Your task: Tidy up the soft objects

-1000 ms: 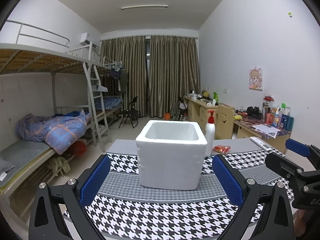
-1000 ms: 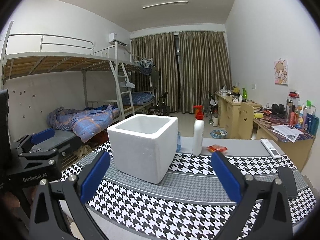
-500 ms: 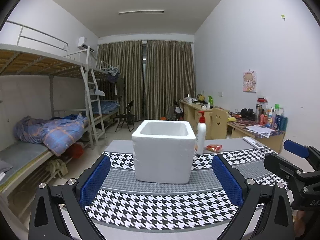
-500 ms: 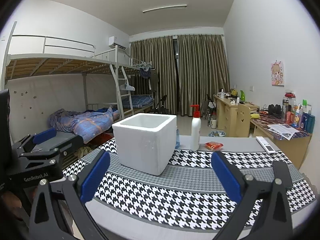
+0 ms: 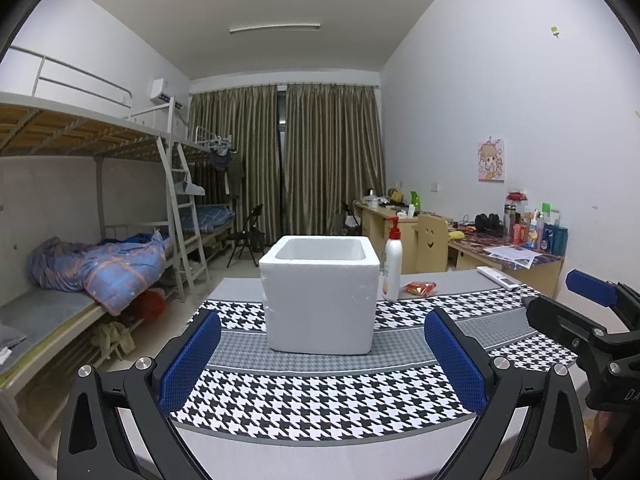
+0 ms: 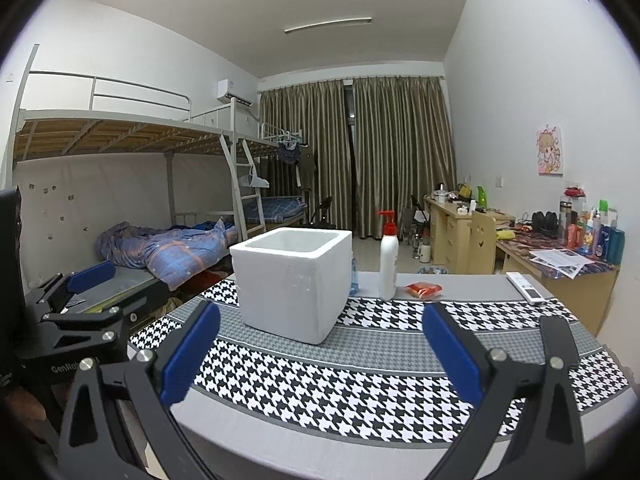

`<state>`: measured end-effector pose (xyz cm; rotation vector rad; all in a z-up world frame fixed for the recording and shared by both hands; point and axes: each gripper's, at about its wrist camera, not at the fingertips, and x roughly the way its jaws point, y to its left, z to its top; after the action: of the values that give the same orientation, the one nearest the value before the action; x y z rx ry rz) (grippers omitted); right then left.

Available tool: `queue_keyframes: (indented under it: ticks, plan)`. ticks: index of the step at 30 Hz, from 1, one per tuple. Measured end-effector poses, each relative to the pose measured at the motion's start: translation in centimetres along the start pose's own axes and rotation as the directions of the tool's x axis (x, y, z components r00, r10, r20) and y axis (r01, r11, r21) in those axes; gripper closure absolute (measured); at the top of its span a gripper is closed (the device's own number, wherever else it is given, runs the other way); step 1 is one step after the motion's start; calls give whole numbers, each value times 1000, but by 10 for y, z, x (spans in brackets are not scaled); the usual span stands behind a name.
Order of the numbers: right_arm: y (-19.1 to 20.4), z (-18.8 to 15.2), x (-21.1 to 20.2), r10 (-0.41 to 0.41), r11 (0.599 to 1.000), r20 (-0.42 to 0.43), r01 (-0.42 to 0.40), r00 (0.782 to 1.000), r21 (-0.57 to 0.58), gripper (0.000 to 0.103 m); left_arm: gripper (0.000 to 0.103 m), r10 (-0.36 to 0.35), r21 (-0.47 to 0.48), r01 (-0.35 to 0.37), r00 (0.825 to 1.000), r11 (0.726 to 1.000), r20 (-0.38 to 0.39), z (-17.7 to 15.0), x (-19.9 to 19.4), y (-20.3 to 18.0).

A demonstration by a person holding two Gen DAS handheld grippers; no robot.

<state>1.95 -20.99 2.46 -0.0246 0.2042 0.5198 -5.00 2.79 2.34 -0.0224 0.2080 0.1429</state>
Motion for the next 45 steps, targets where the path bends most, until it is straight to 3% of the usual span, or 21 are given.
queue_keyframes:
  ticks: [16, 45]
  plan:
    - [-6, -16, -1, -15, 1000, -7, 15, 1000, 16, 1, 1, 24, -3, -24, 1000, 1000, -9, -17, 0, 6]
    - [-10, -34, -11, -27, 999, -11, 27, 1000, 29, 1, 1, 5, 1, -5, 1000, 1000, -21, -30, -14, 13]
